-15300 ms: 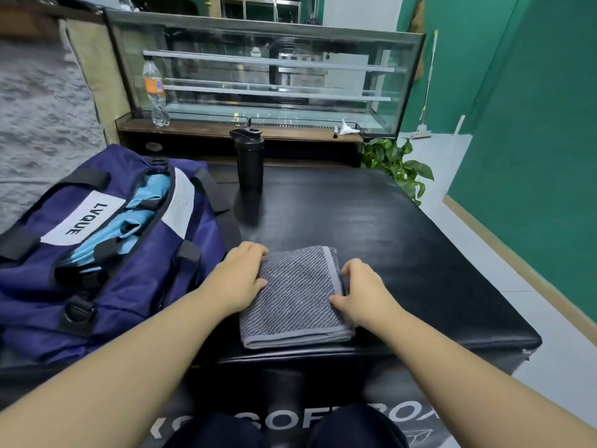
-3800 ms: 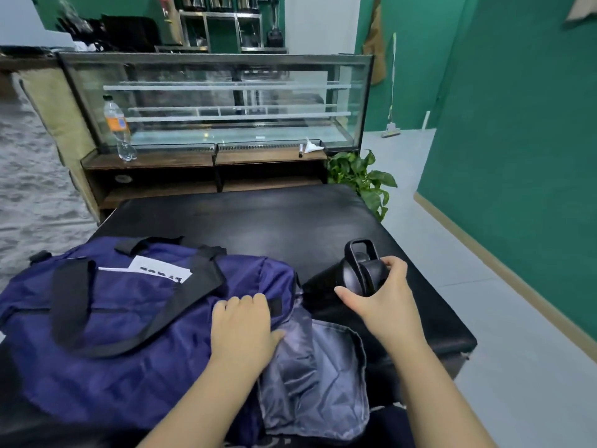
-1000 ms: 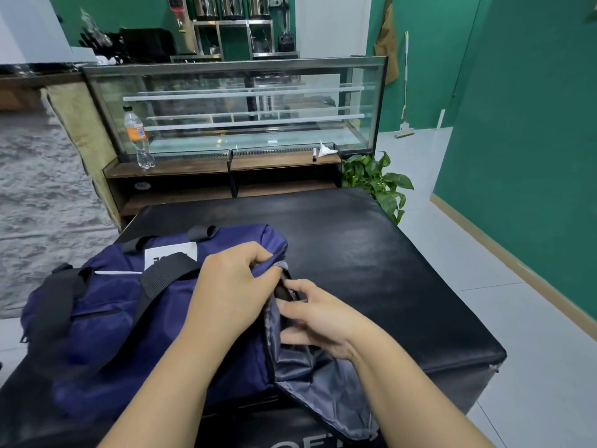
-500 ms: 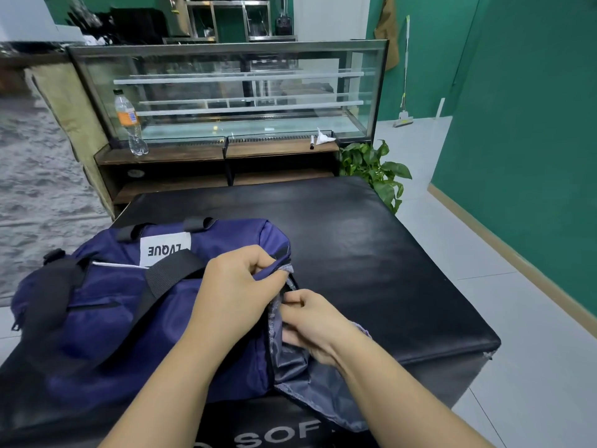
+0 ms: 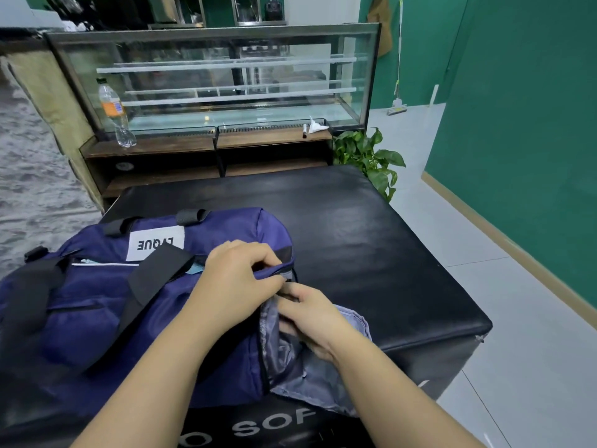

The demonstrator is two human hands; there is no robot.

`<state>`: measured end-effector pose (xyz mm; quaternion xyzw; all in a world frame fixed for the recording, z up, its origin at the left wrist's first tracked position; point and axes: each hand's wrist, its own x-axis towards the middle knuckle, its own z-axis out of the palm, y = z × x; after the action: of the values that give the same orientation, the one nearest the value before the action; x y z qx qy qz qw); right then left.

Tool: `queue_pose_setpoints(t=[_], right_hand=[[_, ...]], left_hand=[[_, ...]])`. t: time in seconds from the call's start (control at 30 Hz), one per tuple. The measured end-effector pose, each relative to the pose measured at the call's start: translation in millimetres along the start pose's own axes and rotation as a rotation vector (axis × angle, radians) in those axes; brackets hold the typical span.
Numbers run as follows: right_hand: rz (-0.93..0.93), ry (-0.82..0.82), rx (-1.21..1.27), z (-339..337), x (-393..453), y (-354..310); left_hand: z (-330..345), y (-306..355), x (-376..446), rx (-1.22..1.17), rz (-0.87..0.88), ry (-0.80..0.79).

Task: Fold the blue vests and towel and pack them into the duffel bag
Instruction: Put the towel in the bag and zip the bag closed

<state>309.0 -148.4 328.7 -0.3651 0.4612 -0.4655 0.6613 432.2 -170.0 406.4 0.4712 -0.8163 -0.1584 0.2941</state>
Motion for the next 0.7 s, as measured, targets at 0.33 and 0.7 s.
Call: queue_pose_setpoints(t=[0.33,0.7], right_hand=[[0.157,0.748,-1.090,-89,-24,43],[0.208,0.544,-0.207,-107,-31,27]], left_hand=[[7,-22,-3,0.001,0.056,-0.100],[5,-31,0,0.010,-0.006,-0.117]])
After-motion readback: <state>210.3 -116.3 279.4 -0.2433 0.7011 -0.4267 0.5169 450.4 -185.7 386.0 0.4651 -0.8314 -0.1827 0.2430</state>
